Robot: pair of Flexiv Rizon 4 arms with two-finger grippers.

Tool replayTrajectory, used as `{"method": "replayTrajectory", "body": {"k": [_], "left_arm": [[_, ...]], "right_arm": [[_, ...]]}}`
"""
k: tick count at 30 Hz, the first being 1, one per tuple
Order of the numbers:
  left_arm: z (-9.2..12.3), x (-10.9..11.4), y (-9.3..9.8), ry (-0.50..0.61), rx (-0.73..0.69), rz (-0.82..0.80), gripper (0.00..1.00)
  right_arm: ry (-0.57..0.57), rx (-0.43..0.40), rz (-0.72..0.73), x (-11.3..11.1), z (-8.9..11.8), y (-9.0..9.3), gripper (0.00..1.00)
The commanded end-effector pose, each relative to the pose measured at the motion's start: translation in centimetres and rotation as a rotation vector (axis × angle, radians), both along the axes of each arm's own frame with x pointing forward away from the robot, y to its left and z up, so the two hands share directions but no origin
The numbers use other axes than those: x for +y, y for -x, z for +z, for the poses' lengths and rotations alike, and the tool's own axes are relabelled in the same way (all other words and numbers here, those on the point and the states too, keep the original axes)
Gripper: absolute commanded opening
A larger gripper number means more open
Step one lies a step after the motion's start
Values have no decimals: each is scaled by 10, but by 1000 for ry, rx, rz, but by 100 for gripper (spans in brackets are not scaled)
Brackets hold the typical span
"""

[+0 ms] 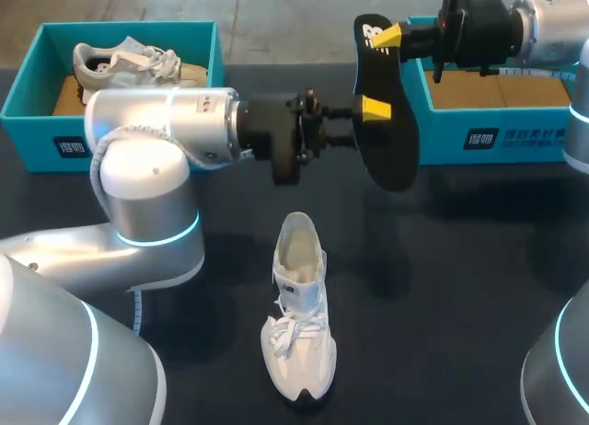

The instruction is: Take the shoe out of the shoebox, open the shoe tongue, remove and reinsert the insole, then place the shoe into the shoebox

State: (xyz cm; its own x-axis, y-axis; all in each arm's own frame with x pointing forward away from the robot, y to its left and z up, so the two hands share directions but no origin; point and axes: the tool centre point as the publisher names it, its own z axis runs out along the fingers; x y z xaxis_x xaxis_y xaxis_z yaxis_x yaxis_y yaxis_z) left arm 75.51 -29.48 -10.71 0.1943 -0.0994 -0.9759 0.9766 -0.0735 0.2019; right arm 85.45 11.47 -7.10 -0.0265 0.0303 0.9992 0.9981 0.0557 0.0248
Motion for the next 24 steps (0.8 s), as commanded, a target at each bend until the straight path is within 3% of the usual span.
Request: {"method": "replayTrajectory", "body": {"k": [1,8,24], "left_arm": [[0,1,5,0,-1,12,43],[7,0,11,0,-24,17,31],[11,0,11,0,-32,45,23]], "right_arm": [[0,0,0,1,-1,0,0],[0,0,0,1,-1,0,0],[0,0,0,1,-1,0,0]]}}
